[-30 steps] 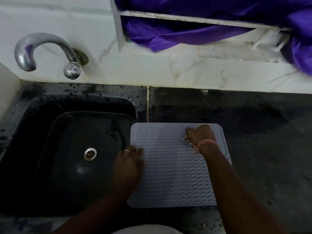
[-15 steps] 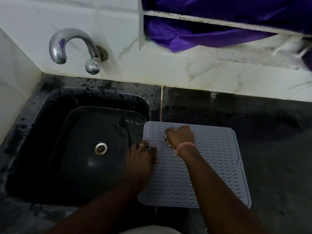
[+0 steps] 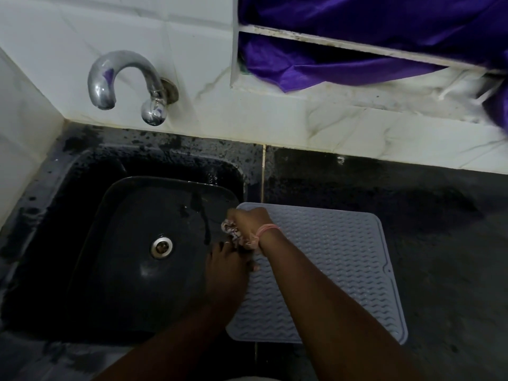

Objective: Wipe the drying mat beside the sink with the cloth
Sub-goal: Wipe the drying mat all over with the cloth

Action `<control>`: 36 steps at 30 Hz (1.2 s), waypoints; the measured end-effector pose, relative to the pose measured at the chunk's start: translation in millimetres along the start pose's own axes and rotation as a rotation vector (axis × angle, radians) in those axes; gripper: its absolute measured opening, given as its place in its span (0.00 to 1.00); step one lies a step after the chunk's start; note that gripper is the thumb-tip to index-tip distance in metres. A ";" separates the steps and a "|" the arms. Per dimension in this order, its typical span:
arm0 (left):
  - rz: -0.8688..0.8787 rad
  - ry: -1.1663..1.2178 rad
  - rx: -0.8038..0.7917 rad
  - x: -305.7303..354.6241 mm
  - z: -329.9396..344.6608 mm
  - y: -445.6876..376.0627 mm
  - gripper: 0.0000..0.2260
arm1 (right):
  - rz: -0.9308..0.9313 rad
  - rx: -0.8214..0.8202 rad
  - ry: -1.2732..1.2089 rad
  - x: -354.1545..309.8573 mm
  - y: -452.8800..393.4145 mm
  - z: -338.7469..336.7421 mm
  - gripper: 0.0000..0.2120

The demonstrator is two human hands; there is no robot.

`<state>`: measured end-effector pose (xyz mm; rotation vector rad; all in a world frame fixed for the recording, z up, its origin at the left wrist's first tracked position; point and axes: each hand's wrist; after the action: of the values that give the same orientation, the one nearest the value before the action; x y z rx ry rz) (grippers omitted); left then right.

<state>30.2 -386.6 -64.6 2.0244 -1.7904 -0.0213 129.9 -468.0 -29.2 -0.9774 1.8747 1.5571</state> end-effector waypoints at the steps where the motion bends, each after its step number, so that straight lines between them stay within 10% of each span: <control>1: -0.018 0.011 -0.002 0.1 -2.0 0.3 0.16 | 0.033 -0.024 -0.045 -0.1 2.0 1.1 0.14; 10: 0.069 -0.020 0.011 1.6 -13.0 6.3 0.20 | 0.072 -0.165 -0.682 33.9 44.5 -114.8 0.14; 14: 0.031 -0.058 0.038 11.5 -16.3 8.8 0.18 | -0.023 -0.031 -1.022 82.9 72.5 -173.3 0.26; 22: 0.050 -0.150 0.051 25.5 -18.0 10.8 0.20 | -0.150 0.174 -1.402 143.9 105.5 -240.3 0.19; 28: 0.008 -0.170 0.028 38.1 -15.9 12.7 0.16 | -0.323 0.564 -0.276 154.0 100.6 -233.9 0.11; 36: -0.039 -0.065 0.016 60.0 -12.2 9.1 0.23 | -0.325 0.535 0.683 152.9 97.2 -196.8 0.31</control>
<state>35.0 -440.4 -34.3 2.0923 -1.7949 -0.0852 -28.3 -683.0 -45.3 -1.5595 2.2375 0.4971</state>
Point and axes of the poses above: each hand's wrist, its own y-axis away from the middle knuckle, its own z-axis out of the palm, x = y × z, and after that the axes turned 9 degrees about -z, right-handed
